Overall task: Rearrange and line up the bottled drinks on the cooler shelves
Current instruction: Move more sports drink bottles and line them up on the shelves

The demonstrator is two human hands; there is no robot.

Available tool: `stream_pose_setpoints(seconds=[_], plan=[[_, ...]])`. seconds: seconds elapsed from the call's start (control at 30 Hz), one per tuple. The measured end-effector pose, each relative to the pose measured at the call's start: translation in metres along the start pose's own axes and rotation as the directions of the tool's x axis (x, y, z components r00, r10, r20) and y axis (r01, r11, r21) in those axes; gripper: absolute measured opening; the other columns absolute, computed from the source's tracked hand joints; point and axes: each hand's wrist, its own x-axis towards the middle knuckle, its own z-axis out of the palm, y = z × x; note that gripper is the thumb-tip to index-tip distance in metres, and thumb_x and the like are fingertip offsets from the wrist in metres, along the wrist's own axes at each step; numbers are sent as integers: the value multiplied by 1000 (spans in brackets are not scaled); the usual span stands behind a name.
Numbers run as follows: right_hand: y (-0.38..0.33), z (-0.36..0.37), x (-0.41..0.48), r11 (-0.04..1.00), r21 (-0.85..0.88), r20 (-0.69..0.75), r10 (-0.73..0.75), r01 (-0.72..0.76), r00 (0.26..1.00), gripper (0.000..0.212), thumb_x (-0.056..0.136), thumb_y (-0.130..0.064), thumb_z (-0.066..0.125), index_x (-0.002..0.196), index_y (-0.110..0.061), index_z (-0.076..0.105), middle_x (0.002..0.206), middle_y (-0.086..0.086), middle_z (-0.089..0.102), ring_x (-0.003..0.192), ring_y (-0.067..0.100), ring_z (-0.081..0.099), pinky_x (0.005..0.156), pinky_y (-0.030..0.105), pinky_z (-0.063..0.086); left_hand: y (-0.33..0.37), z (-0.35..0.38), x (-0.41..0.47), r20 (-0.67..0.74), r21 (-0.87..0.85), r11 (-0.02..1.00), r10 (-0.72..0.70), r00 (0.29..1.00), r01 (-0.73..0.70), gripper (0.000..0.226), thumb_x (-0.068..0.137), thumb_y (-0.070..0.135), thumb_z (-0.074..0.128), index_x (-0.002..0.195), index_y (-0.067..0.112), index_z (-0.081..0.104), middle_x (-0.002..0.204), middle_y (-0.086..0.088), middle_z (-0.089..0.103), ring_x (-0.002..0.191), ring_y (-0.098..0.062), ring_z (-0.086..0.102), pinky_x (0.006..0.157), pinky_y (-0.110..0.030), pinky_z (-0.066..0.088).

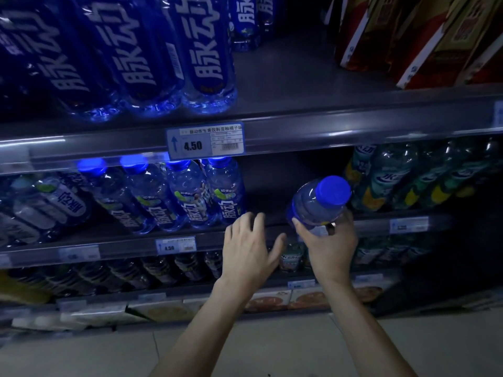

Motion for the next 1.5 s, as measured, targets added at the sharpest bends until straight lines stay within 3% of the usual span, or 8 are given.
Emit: stream_pose_setpoints(seconds=[0.17,0.37,0.63,0.8,0.97,1.07,1.17,1.5], plan=[[-32,-10,-6,997,-68,27,-43,44,999,60,67,-35,86,120,-25,59,119,-9,56,111,-6,52,90,6,38,3,-36,-4,-32,-10,999,41,999,-41,66,89,59,40,136,14,47,132,-10,52,124,-27,46,101,-39,36],[-85,-28,-4,993,-105,9,-52,52,999,53,67,-35,85,108,-12,63,111,-2,55,102,15,59,88,21,48,2,-92,-4,-63,28,990,136,989,-135,67,90,61,40,136,14,48,132,-9,52,126,-25,44,104,-40,34],[-169,-50,3,995,-97,-2,-35,35,999,53,68,-38,85,113,-22,63,113,-11,52,101,13,60,85,31,52,15,-173,-8,-144,11,971,237,961,-238,61,90,56,43,131,13,53,126,-9,59,117,-27,54,97,-43,44],[-210,-57,23,986,-160,18,-46,48,999,55,66,-36,86,113,-17,64,107,-9,53,92,5,53,73,0,36,19,-208,1,-243,62,962,274,930,-267,60,90,56,40,129,13,55,125,-8,58,116,-28,53,98,-43,42],[-243,-53,49,984,-173,53,-37,46,998,55,66,-36,87,112,-15,65,105,-4,54,88,-2,54,67,-4,34,20,-223,20,-107,132,974,200,974,-186,73,91,62,34,148,16,31,149,-10,38,139,-30,30,110,-50,27],[-255,-47,63,984,-169,65,-47,58,997,55,65,-36,87,110,-14,65,102,-3,54,85,-9,54,68,4,40,15,-221,31,-23,160,975,162,987,-156,77,91,65,30,152,19,17,156,-10,24,145,-29,16,113,-51,18],[-260,-39,74,978,-204,75,-24,39,997,58,65,-40,87,112,-15,64,103,-4,53,90,9,56,75,23,43,12,-218,35,-3,172,973,157,988,-154,78,91,65,31,152,18,17,157,-11,23,146,-30,14,114,-51,17],[-265,-26,107,973,-230,91,-11,32,996,58,65,-48,85,103,-9,64,103,4,58,89,21,60,73,34,52,4,-204,33,-29,232,957,188,982,-176,74,93,61,29,151,17,20,158,-13,20,145,-32,15,113,-51,22]])
